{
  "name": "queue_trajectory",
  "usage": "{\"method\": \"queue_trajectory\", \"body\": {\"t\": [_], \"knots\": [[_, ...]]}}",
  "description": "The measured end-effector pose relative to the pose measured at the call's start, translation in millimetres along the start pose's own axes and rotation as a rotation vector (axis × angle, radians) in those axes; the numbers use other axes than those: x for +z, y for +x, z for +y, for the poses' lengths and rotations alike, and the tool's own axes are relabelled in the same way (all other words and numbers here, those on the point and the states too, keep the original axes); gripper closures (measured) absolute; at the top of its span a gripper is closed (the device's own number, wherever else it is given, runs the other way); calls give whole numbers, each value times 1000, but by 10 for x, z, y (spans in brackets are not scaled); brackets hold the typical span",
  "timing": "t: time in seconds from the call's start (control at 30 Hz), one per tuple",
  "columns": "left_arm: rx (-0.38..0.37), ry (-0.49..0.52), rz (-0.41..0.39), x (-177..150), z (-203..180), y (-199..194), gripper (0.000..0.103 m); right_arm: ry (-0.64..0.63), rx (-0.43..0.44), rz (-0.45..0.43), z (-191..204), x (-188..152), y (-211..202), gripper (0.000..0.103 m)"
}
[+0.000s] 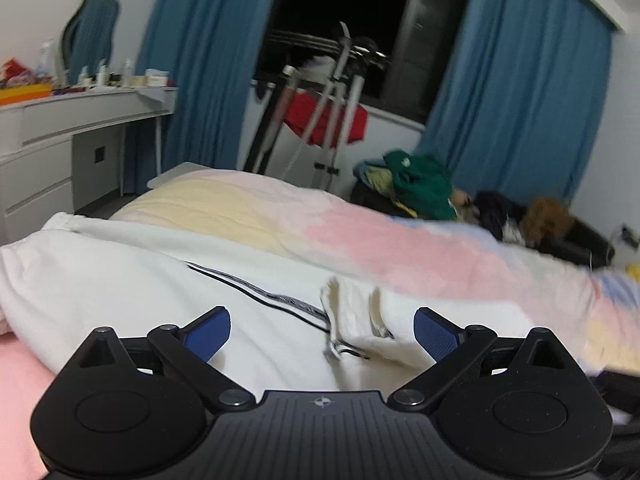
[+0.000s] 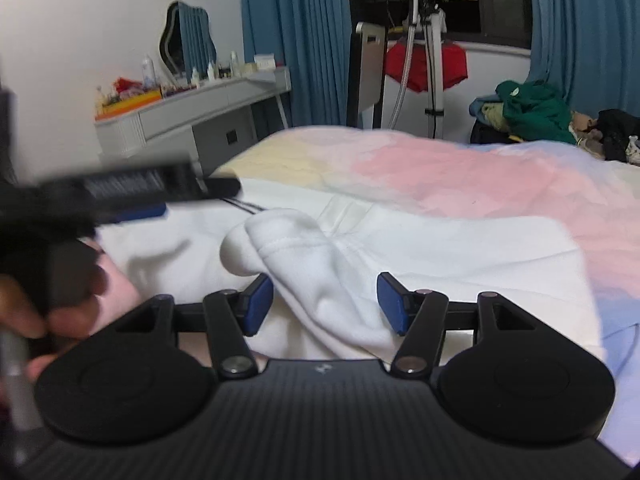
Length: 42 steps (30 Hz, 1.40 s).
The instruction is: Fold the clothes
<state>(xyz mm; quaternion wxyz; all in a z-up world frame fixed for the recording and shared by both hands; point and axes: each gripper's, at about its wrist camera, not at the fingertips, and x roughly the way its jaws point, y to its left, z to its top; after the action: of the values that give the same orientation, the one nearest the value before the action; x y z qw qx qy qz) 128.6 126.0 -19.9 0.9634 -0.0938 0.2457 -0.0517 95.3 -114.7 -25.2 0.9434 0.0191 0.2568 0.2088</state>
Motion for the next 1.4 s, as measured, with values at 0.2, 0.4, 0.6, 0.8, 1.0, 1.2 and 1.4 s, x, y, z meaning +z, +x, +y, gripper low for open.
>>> {"method": "queue_trajectory", "body": {"t": [0.2, 0.4, 0.6, 0.8, 1.0, 1.2, 1.4], "knots": [[-9, 94, 7, -104, -202, 89, 4, 122, -39, -94, -353, -26, -241, 43], [43, 193, 49, -260, -385, 264, 4, 223, -177, -85, -665, -102, -110, 43], [89, 233, 118, -387, -481, 443, 4, 267, -261, 0, -756, -178, 38, 43], [99, 234, 171, -461, -489, 585, 3, 298, -282, 56, -824, -273, 201, 44], [91, 245, 205, -471, -443, 601, 2, 309, -280, 88, -868, -355, 304, 44], [73, -10, 216, -234, 203, 340, 1, 331, -267, 80, -900, -395, 270, 44], [64, -416, 216, 15, 1140, 21, 1, 332, -289, 89, -868, -371, 264, 44]]}}
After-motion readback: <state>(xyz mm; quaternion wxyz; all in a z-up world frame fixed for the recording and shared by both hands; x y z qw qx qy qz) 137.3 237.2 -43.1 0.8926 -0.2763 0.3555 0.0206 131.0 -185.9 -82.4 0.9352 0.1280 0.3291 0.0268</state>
